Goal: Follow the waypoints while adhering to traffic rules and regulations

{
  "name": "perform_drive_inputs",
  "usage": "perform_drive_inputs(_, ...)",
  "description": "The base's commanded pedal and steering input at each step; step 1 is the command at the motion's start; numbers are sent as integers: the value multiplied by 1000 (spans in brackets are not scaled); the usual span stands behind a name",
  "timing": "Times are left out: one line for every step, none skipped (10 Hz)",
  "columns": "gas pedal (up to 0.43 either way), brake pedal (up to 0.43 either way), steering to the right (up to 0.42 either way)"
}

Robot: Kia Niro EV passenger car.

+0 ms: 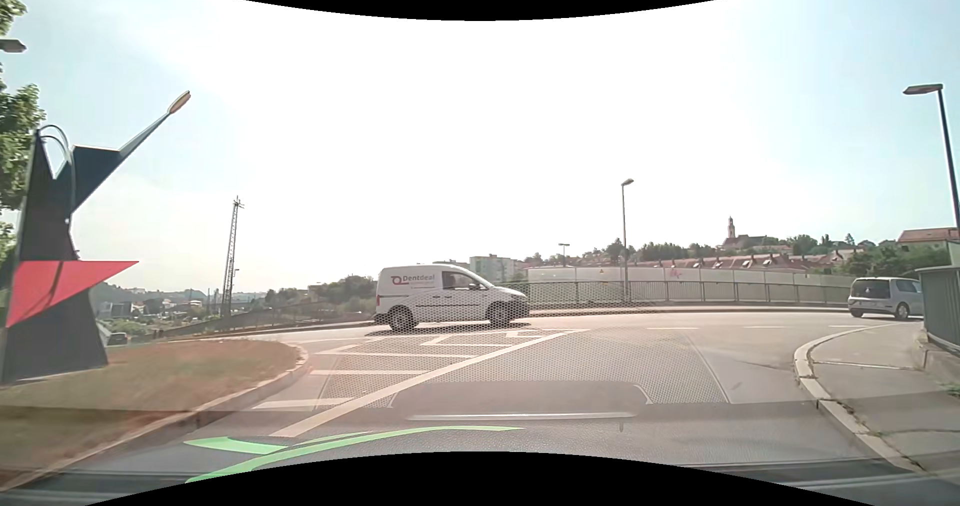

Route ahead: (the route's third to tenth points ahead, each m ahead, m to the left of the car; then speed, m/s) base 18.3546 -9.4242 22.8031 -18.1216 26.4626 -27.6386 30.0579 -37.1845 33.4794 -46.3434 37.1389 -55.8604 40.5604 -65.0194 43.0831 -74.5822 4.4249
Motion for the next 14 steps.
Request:
perform_drive_inputs(0,61,260)
perform_drive_inputs(0,85,260)
perform_drive_inputs(0,110,260)
perform_drive_inputs(0,116,260)
perform_drive_inputs(0,116,260)
perform_drive_inputs(0,116,259)
perform_drive_inputs(0,116,259)
perform_drive_inputs(0,110,257)
perform_drive_inputs(0,98,254)
perform_drive_inputs(0,0,250)
perform_drive_inputs(0,0,247)
perform_drive_inputs(59,0,246)
perform_drive_inputs(220,0,246)
perform_drive_inputs(350,0,247)
